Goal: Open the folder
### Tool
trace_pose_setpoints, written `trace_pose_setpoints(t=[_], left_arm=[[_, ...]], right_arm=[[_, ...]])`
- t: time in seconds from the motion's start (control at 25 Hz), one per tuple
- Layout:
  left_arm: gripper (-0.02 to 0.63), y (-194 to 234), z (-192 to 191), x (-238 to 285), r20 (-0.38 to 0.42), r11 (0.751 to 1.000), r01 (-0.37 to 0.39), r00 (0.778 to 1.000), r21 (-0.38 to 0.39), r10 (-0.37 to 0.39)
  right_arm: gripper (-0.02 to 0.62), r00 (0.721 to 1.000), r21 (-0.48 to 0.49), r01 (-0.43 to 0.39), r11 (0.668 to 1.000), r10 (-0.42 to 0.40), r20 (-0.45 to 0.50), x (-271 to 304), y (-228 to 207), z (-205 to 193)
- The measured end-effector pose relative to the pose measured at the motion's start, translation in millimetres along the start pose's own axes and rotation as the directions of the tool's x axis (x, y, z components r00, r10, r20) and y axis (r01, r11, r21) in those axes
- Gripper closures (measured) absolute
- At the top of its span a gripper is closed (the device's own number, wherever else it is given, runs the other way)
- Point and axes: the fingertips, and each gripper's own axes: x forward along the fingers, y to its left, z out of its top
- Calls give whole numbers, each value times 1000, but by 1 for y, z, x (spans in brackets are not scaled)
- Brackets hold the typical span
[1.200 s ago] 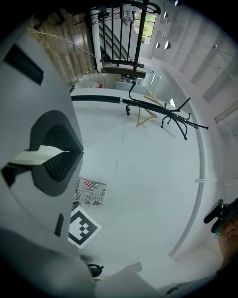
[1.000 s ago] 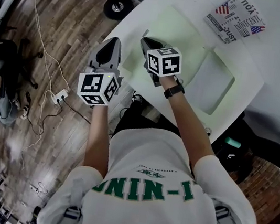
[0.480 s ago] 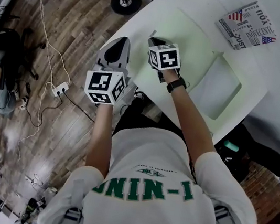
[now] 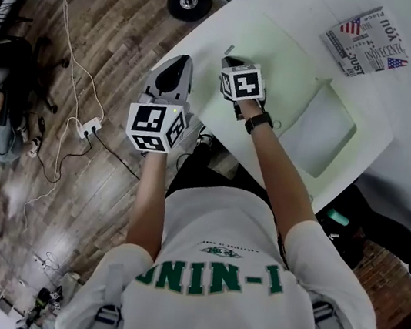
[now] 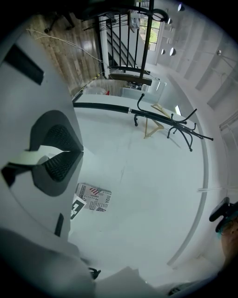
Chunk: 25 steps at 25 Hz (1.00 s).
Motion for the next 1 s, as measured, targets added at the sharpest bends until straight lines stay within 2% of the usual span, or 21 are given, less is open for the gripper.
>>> trace_pose_setpoints(t=[0.16,0.48,0.68,1.0], left_arm=[[591,-1,4,-7,7,1000,0,1000,0,0],[591,-18,17,-15,34,1000,22,999,18,-23],[591,-38,29,-18,53,998,60,997,31,-61],[591,-73,51,-27,78,988,134,987,82,-141]], right_arm=[[577,1000,8,0,1000,0,12,-7,3,4],[578,987,66,-52,996,41,157,-55,7,24],[578,966,93,-60,994,34,255,-103,5,37],[578,925,139,-15,990,-39,379,-181,-9,44]])
